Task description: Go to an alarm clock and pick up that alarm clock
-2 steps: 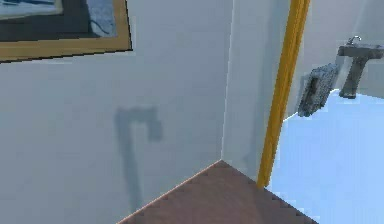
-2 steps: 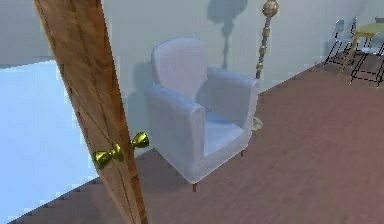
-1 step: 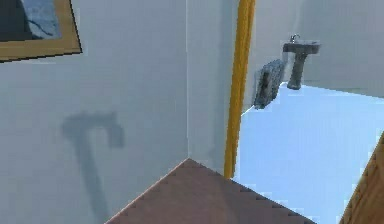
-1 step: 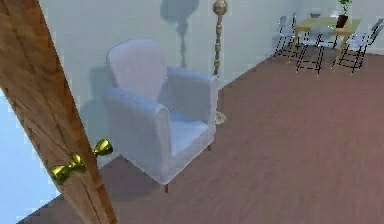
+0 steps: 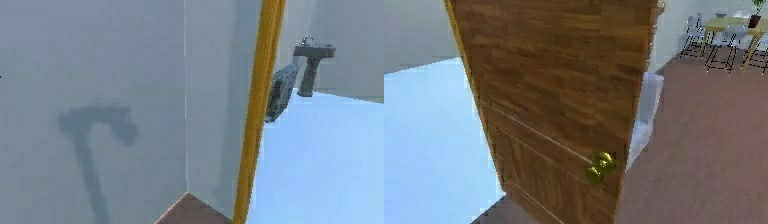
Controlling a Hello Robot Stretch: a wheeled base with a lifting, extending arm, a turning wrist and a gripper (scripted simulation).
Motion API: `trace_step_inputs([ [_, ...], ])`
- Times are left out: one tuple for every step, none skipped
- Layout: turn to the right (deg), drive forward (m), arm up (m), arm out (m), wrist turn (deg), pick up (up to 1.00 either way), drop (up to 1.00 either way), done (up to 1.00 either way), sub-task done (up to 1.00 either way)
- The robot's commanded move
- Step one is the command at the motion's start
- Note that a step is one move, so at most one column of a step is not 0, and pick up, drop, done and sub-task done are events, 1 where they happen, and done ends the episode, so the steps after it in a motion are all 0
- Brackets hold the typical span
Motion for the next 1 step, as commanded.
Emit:
trace_step_inputs([
  [45.0, 0.00, 0.00, 0.00, 0.0, 0.00, 0.00, 0.00, 0.00],
])
